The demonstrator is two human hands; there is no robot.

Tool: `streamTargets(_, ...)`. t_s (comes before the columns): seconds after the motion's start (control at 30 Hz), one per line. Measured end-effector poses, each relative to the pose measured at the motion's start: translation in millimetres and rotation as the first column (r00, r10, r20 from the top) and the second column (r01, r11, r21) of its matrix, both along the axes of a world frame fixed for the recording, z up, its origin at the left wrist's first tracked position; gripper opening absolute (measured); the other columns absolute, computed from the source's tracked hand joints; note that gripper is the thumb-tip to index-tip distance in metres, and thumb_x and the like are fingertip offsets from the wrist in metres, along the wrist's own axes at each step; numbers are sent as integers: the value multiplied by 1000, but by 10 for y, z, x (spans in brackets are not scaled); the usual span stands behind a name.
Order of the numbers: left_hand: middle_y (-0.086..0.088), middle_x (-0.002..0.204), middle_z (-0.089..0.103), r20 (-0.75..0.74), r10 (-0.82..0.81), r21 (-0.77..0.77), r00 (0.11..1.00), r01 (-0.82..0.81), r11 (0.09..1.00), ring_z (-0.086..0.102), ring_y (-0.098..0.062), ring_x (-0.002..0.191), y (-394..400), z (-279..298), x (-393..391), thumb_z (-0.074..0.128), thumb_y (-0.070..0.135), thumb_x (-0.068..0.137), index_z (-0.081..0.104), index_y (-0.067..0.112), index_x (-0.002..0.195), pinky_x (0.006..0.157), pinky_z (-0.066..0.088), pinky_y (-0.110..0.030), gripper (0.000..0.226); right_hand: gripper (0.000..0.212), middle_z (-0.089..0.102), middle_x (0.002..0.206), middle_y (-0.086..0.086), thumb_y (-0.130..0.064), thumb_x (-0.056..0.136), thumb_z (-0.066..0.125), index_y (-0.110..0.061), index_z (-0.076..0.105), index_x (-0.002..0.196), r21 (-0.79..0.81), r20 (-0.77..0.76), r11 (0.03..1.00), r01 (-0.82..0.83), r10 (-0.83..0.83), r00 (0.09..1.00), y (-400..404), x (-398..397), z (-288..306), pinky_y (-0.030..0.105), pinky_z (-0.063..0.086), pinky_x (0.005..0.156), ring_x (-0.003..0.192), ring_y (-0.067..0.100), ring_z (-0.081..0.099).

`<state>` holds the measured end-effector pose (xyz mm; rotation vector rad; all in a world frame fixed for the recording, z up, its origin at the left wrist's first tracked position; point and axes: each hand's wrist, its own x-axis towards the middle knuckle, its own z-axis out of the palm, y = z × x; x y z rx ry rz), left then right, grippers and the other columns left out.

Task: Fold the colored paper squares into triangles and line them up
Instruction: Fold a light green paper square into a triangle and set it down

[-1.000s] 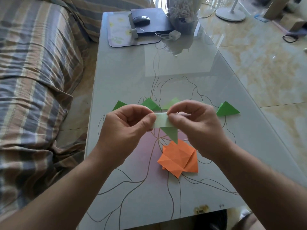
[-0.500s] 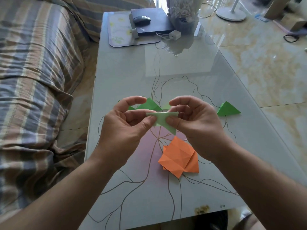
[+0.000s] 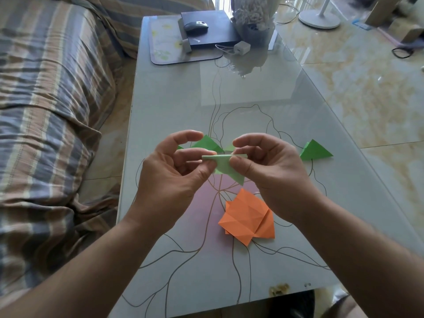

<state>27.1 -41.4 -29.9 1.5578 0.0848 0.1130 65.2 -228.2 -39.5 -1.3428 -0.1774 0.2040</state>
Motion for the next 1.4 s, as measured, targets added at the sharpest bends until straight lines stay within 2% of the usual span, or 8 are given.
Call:
streamTargets(0.1,-1,100,79,2,6,2,1000,-6,1000,77,-22,90,7,-8,4,80,18,78,64,28,118,82,61,-31,45,20,72,83,3,-6,76,82,-9,73,94,-2,6,1000,29,-29,1000,11,2,10,30,59,78,79,18,66)
streamTargets(0.23,-2,101,79,-8,-8,-10,1000,8,1000,76,-21,90,2,-13,0,80,20,77,65,26,118,83,61,-32,44,21,71,78,2,9,82,77,-11,73,87,-50,45,995,84,-82,996,12,11,1,32,58,75,75,17,64)
streamTargets(0.43,-8,92,78,-7,20,-131,1000,-21,991,76,-23,86,2,-2,-1,78,18,79,67,17,114,82,59,-29,36,24,73,78,-1,10,82,78,-13,74,86,-81,73,989,125,-119,990,-2,14,17,29,58,73,74,15,66)
streamTargets(0.8,-5,90,78,-22,57,-131,998,-59,990,75,-18,83,-19,-22,20,75,2,87,66,17,120,81,59,-27,37,24,74,81,7,12,80,78,-10,74,87,-58,82,986,156,-151,985,20,2,8,32,61,75,75,18,68)
streamTargets(0.9,-5,92,77,-24,41,-130,999,-44,991,74,-21,89,-6,-21,23,77,4,86,65,18,121,86,59,-31,40,24,73,83,10,11,81,79,-11,74,88,-78,102,986,147,-139,985,20,0,12,38,62,75,77,23,67)
streamTargets(1.03,-7,101,78,-58,-32,-145,998,23,989,76,-25,98,-2,12,8,81,19,75,61,22,128,88,60,-33,56,23,72,80,6,8,80,81,-13,73,85,-106,128,987,122,-108,986,38,-34,27,50,60,74,74,27,64)
streamTargets(1.23,-4,93,80,12,7,-69,1000,-6,998,78,-20,91,-13,53,-26,82,15,75,63,22,123,84,60,-28,52,23,74,83,2,3,78,85,-15,74,87,-155,193,979,130,-99,976,18,-37,22,57,57,77,78,30,66)
streamTargets(1.4,4,91,80,92,17,100,996,-26,995,78,-16,89,-11,98,-62,85,23,75,61,28,125,86,62,-34,55,19,76,91,1,-20,78,86,-21,77,95,-213,191,976,50,-9,982,14,-48,-2,52,62,82,87,27,72)
